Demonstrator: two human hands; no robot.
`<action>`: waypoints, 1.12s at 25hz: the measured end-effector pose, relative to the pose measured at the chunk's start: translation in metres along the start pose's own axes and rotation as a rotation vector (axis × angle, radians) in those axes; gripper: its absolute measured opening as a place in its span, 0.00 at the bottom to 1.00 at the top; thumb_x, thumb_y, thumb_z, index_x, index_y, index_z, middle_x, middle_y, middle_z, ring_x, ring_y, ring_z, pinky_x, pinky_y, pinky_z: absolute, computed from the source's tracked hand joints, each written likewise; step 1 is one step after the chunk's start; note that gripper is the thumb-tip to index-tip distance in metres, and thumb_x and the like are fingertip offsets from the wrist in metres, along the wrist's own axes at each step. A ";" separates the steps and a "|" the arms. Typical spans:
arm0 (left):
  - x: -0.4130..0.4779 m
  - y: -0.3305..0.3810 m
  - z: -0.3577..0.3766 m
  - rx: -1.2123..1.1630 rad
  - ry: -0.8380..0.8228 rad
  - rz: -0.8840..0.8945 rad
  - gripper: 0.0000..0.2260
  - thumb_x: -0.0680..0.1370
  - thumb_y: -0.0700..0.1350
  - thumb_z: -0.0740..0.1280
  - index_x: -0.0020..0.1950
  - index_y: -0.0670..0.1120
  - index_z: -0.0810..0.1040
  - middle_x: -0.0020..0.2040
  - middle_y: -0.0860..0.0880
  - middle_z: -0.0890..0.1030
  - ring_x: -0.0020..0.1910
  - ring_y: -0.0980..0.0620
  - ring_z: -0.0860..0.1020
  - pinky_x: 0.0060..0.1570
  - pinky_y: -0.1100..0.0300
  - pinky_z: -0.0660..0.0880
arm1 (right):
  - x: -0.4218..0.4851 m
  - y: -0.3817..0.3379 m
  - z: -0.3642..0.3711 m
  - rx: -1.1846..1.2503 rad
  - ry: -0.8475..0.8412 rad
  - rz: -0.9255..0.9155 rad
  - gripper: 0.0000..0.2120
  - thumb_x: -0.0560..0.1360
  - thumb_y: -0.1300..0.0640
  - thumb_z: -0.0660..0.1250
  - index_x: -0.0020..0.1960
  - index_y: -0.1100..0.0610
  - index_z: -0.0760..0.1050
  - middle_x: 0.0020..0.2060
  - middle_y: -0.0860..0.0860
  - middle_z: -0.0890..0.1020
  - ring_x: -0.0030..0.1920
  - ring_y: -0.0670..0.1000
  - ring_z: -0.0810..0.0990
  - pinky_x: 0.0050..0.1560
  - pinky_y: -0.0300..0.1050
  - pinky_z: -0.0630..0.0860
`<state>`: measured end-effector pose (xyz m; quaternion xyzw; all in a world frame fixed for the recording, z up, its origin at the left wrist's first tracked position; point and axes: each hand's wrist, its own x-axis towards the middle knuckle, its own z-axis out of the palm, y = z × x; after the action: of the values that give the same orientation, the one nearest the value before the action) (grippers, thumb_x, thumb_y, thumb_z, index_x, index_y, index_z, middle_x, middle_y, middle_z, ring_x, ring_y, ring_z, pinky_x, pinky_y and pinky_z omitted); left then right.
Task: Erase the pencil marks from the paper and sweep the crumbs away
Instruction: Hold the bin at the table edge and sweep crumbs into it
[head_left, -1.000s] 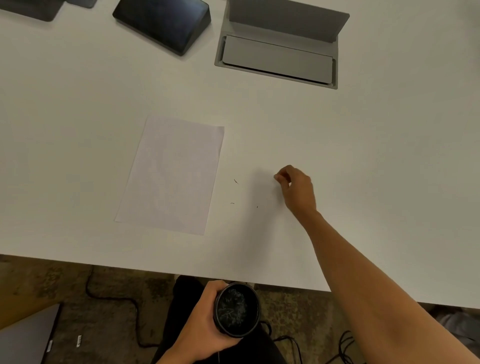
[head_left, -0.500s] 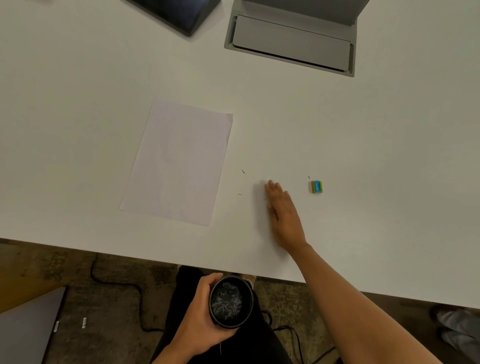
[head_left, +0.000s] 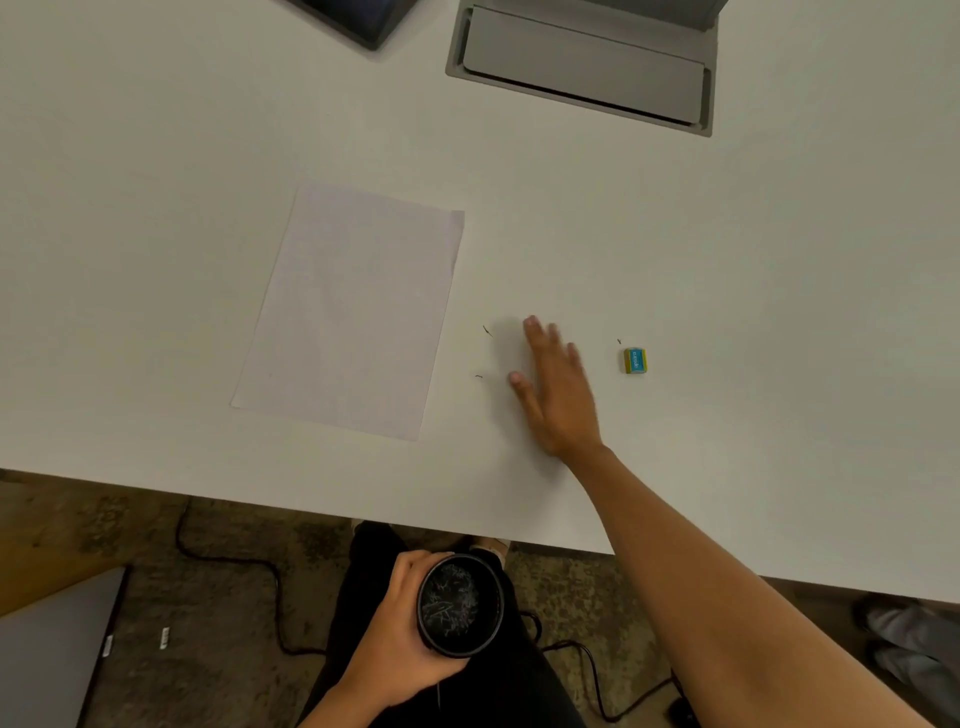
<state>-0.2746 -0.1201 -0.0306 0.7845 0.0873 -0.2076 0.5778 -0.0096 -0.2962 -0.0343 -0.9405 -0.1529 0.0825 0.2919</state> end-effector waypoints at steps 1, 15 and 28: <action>0.001 -0.001 -0.001 -0.005 -0.001 0.005 0.42 0.60 0.56 0.84 0.66 0.71 0.63 0.64 0.64 0.65 0.67 0.62 0.70 0.66 0.64 0.71 | -0.001 0.008 -0.008 0.062 0.135 0.079 0.27 0.80 0.51 0.59 0.76 0.56 0.54 0.75 0.50 0.60 0.76 0.51 0.50 0.75 0.48 0.48; 0.013 -0.020 -0.010 0.025 0.056 0.014 0.41 0.60 0.53 0.84 0.65 0.69 0.65 0.63 0.60 0.68 0.65 0.59 0.72 0.64 0.69 0.70 | 0.011 0.050 -0.034 -0.018 0.209 0.253 0.25 0.82 0.54 0.54 0.77 0.56 0.52 0.76 0.50 0.54 0.76 0.47 0.49 0.74 0.43 0.50; 0.027 -0.040 -0.017 0.065 0.022 -0.043 0.40 0.60 0.59 0.82 0.66 0.62 0.66 0.63 0.64 0.67 0.65 0.63 0.71 0.65 0.60 0.73 | -0.011 -0.008 0.013 -0.173 -0.155 -0.136 0.33 0.80 0.42 0.48 0.77 0.59 0.43 0.77 0.54 0.45 0.76 0.50 0.41 0.75 0.47 0.42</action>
<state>-0.2615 -0.0941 -0.0728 0.8030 0.1035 -0.2141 0.5465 -0.0248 -0.2862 -0.0398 -0.9405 -0.2449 0.1215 0.2017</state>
